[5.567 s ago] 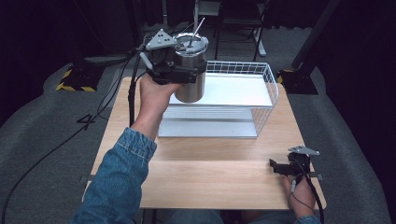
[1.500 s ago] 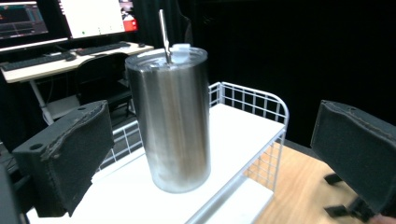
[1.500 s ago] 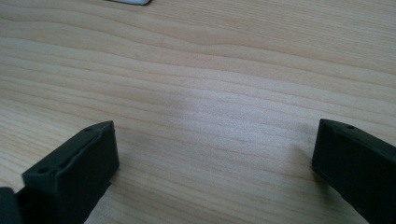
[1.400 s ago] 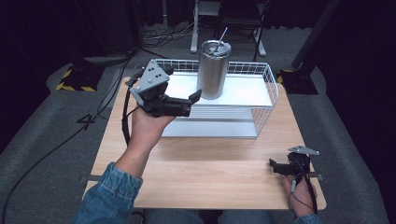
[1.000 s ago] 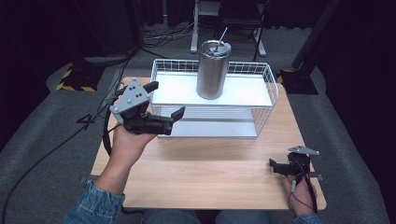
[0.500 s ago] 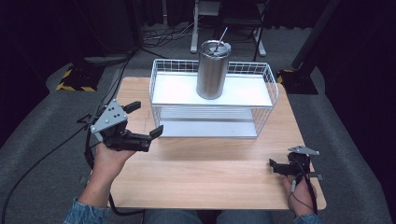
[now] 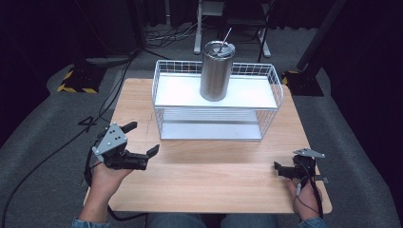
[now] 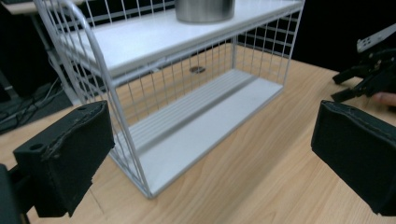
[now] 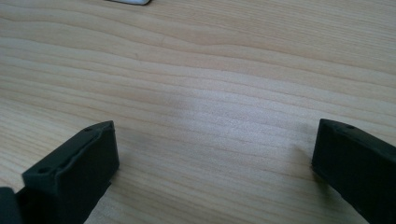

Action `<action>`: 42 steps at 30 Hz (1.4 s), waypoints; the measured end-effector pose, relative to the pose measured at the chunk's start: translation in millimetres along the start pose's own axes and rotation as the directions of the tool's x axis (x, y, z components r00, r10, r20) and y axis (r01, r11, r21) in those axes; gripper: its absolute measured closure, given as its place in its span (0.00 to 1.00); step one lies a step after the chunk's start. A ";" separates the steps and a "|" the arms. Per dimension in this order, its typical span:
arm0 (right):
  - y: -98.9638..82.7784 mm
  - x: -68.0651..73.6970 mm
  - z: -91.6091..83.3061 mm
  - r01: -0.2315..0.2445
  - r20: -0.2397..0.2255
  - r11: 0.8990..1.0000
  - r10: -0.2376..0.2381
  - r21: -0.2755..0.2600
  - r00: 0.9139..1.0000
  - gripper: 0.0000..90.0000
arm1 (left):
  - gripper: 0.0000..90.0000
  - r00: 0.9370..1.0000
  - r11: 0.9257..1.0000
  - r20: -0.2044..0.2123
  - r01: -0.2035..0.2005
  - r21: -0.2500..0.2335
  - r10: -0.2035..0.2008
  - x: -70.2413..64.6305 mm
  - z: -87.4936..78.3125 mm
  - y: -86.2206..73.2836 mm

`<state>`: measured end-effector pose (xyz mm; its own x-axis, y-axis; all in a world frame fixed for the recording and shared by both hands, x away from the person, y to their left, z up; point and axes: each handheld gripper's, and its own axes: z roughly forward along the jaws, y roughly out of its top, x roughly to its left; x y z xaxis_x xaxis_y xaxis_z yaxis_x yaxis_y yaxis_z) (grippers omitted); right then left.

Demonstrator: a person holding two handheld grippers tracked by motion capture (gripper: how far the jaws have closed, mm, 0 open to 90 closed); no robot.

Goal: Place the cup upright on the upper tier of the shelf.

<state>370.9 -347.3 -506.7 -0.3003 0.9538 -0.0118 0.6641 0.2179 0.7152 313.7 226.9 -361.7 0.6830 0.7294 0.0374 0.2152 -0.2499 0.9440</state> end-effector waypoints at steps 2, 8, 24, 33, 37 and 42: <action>0.0 0.0 0.0 0.000 0.000 1.000 0.000 0.000 1.000 0.01 | 0.00 1.000 1.000 -0.012 0.010 0.026 -0.010 -0.2 2.1 -9.5; 0.0 0.0 0.0 0.000 0.000 1.000 0.000 0.000 1.000 0.01 | 0.00 0.999 0.995 -0.017 0.042 0.088 -0.041 -0.9 7.3 -35.7; 0.0 0.0 0.0 0.000 0.000 1.000 0.000 0.000 1.000 0.01 | 0.00 0.989 0.956 -0.078 0.145 0.257 -0.129 3.9 22.6 -92.6; 0.0 0.0 0.0 0.000 0.000 1.000 0.000 0.000 1.000 0.01 | 0.00 0.986 0.924 -0.099 0.163 0.345 -0.137 8.1 31.6 -114.3; 0.0 0.0 0.0 0.000 0.000 1.000 0.000 0.000 1.000 0.01 | 0.00 0.986 0.897 -0.128 0.147 0.416 -0.103 9.0 36.1 -123.9; 0.0 0.1 0.0 0.000 0.000 1.000 0.000 0.000 1.000 0.01 | 0.00 0.988 0.876 -0.131 0.137 0.462 -0.086 9.2 39.7 -130.5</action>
<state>370.9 -347.3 -506.7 -0.3003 0.9538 -0.0114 0.6640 0.2176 0.7154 319.6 241.0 -497.6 0.5649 0.8251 -0.0012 0.6049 -0.4131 0.6807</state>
